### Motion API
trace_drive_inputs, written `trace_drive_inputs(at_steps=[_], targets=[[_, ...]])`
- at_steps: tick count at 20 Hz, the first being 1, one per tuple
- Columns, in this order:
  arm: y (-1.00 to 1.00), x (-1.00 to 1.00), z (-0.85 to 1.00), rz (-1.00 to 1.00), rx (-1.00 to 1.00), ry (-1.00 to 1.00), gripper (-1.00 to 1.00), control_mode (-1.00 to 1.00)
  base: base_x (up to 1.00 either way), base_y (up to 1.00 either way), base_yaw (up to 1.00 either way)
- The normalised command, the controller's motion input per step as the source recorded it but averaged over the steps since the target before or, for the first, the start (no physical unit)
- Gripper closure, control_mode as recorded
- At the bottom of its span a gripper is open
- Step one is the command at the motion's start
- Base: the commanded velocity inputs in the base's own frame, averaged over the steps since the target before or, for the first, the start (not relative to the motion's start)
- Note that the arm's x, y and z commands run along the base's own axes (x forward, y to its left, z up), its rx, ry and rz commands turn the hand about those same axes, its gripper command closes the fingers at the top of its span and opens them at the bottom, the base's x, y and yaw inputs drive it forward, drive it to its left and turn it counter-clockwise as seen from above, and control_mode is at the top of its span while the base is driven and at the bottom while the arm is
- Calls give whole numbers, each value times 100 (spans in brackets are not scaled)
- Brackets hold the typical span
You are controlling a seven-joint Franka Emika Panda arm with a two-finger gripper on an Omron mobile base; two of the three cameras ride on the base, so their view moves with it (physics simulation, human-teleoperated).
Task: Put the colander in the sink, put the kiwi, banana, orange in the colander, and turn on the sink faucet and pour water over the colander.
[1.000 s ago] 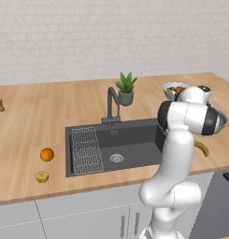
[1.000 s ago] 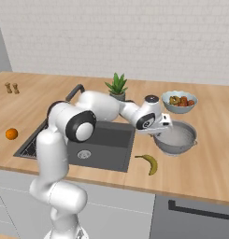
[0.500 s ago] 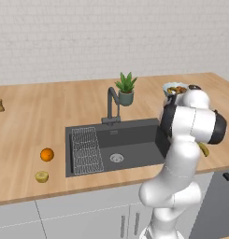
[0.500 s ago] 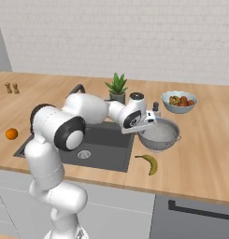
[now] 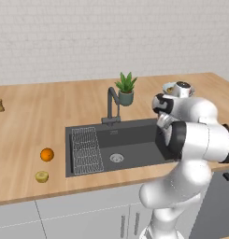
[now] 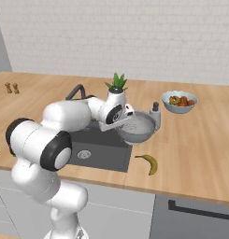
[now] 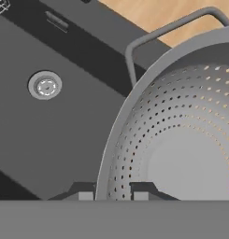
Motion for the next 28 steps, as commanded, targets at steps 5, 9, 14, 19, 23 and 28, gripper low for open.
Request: trace_drive_inputs(at_steps=[5,9,14,19,23,28], targets=[[72,-69,13,30,0,0,100,-100,0,0,0],[73,-69,1,31,0,0,100,-100,0,0,0],[63,-20,0,33,0,0,100,-100,0,0,0],[54,0,-2,27,0,0,100,-100,0,0,0],[35,0,-16,19,0,2,100,-100,0,0,0],[14,0,-30,10,2,5,100,-100,0,0,0]])
